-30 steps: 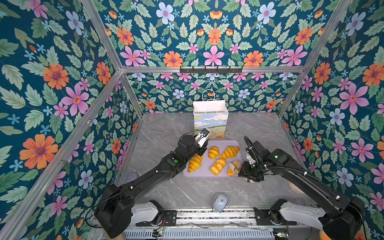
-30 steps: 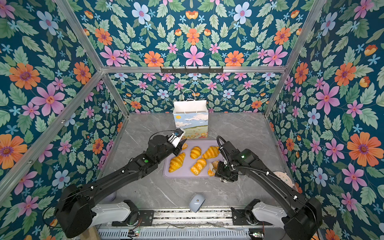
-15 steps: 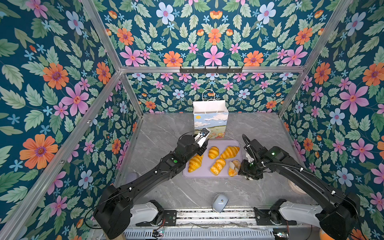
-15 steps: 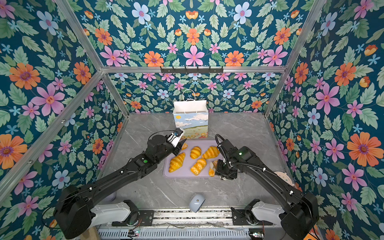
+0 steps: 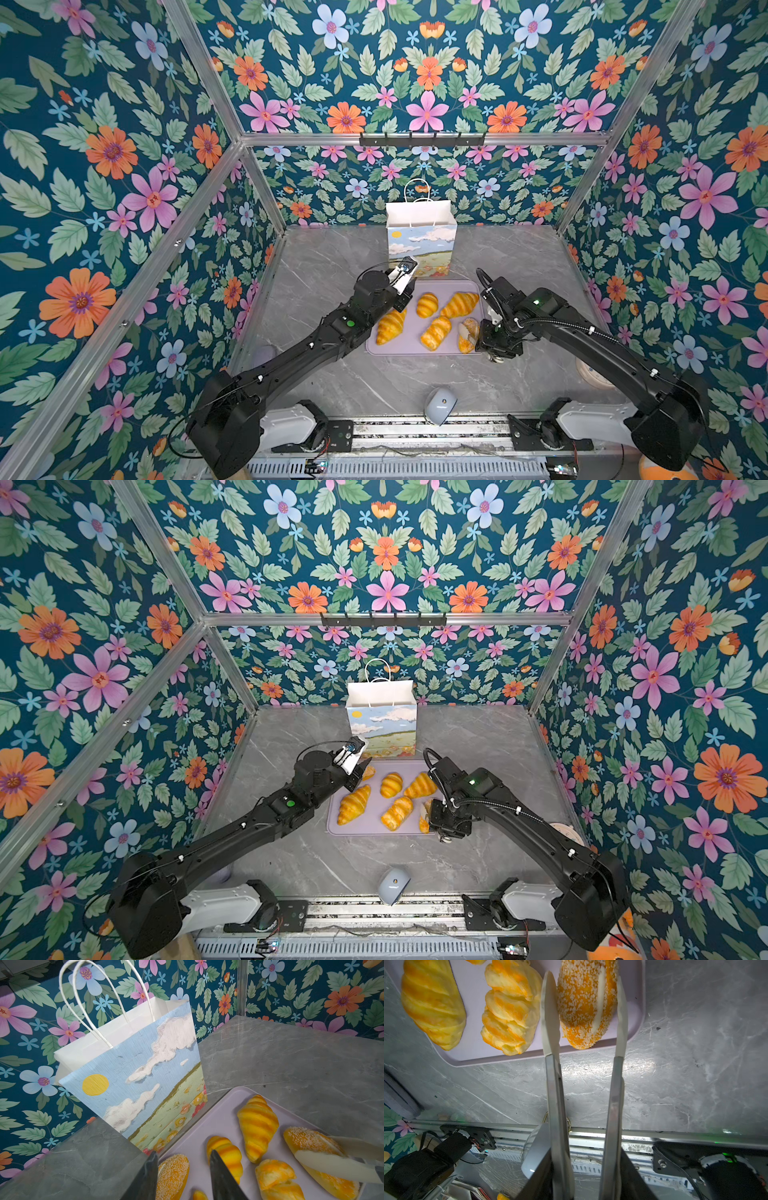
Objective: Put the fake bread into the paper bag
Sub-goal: 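Lower the silver tongs over the sugar-coated orange bun with right gripper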
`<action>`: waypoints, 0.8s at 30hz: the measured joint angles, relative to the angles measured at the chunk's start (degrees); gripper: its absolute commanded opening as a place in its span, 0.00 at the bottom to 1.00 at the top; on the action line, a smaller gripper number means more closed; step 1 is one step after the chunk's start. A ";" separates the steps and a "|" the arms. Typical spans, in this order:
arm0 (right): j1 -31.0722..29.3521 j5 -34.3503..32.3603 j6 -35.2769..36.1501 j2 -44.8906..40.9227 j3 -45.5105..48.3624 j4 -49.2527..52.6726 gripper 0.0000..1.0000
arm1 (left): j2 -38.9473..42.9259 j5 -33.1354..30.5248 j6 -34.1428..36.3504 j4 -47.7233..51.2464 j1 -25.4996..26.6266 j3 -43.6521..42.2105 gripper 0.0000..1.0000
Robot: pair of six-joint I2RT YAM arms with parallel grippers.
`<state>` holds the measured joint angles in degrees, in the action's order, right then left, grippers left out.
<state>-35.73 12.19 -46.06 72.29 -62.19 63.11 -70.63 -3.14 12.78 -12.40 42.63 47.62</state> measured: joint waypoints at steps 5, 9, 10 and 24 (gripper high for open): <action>-0.04 -0.48 0.00 0.02 -0.85 0.35 0.45 | -0.28 0.00 -0.35 0.00 0.00 0.00 0.42; -0.15 -1.22 0.20 0.35 -1.51 1.16 0.45 | -0.35 0.00 -0.37 0.00 0.00 0.00 0.42; -0.33 -1.31 0.20 0.72 -1.75 1.44 0.45 | -0.37 0.00 -0.37 0.00 0.00 0.00 0.42; -1.29 -1.88 0.83 1.86 -2.14 2.05 0.46 | -0.70 0.04 -0.39 -0.44 0.00 -0.02 0.42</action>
<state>-37.01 10.31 -45.23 74.15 -64.34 65.17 -71.33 -3.09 12.38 -12.84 42.63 47.59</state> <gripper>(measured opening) 0.456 0.420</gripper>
